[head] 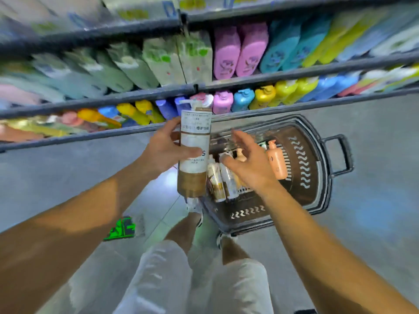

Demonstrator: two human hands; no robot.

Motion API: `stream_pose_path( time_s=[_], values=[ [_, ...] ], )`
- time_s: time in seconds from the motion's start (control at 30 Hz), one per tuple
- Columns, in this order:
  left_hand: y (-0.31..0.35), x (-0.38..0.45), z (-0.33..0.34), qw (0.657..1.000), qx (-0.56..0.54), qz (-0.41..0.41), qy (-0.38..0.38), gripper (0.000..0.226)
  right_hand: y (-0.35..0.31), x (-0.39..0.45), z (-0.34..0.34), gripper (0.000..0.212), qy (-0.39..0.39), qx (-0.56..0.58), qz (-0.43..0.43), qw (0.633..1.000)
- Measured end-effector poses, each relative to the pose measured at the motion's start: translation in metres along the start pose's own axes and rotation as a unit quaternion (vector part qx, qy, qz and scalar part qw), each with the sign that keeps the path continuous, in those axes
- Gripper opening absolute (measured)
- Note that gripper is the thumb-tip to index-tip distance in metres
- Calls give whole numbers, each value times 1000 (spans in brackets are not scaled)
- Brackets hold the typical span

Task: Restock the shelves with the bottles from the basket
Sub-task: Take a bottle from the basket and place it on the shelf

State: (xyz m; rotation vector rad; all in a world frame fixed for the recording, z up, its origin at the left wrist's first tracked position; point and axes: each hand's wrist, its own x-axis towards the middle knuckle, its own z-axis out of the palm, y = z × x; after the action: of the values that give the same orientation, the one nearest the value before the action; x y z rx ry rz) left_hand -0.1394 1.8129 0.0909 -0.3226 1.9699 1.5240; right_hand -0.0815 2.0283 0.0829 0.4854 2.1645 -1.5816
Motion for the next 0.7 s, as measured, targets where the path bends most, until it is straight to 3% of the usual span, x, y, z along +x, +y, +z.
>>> stream_pose_path(
  time_s=[0.13, 0.37, 0.5, 0.7],
  values=[
    [40, -76, -59, 997, -5, 37, 61, 81, -92, -40, 16, 75, -3, -193, -135, 972],
    [67, -208, -127, 978, -23, 110, 178, 80, -200, -116, 51, 82, -1, -465, -334, 820],
    [70, -286, -155, 955, -52, 158, 245, 87, -247, -165, 80, 84, 12, -533, -384, 754],
    [73, -390, -206, 916, -59, 209, 337, 87, -313, -226, 134, 84, 8, -567, -461, 683]
  ],
)
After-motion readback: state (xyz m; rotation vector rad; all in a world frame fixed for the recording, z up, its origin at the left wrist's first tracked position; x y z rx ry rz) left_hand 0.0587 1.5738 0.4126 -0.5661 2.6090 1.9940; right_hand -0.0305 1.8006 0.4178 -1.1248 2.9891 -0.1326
